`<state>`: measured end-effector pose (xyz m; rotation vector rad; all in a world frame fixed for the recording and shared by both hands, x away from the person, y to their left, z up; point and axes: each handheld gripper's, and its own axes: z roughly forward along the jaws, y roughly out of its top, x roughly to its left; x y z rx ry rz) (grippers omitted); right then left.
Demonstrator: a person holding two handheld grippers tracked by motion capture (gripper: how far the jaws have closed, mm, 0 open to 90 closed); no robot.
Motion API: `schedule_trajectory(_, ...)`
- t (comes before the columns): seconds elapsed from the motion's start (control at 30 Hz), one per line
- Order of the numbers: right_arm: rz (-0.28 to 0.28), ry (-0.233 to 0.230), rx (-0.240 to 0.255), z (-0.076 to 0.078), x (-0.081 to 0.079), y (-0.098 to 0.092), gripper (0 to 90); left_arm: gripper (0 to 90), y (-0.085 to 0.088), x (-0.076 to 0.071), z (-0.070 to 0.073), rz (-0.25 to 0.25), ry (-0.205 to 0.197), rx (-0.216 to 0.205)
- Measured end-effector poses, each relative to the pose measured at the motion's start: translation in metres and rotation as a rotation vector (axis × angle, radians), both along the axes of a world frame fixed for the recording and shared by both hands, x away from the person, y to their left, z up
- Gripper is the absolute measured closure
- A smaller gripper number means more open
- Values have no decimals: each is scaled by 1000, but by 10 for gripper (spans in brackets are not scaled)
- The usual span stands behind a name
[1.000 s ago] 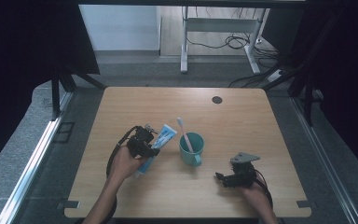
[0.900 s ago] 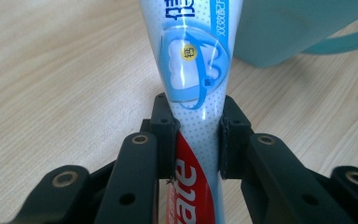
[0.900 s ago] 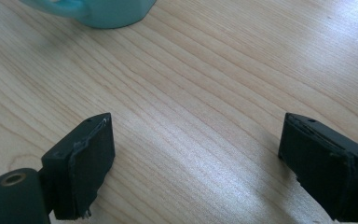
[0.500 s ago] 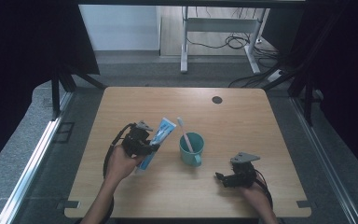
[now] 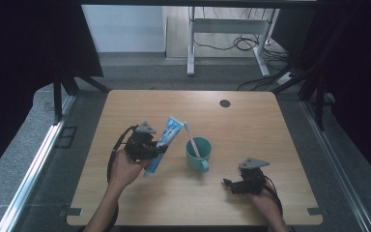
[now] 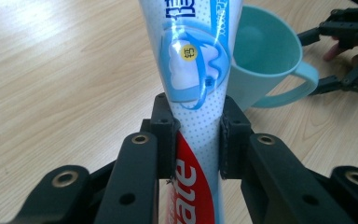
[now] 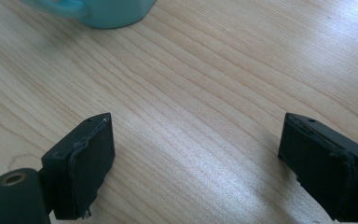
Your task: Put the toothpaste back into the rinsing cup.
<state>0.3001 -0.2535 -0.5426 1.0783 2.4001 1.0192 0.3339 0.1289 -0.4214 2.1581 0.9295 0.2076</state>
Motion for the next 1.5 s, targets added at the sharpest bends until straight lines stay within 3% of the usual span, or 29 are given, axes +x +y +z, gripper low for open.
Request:
schedule_trajectory(0.47,-1,-1,1,0,0,0,106,725,-20,2,16,-38,-43,-66)
schedule_trajectory(0.8,-1,-1,1,0,0,0,106,725,-41,6,25,-72,-69,-75)
schedule_trajectory(1.5,0,-2,-1,0,0,0,106,726,-68,22,37,-64,-111,-154)
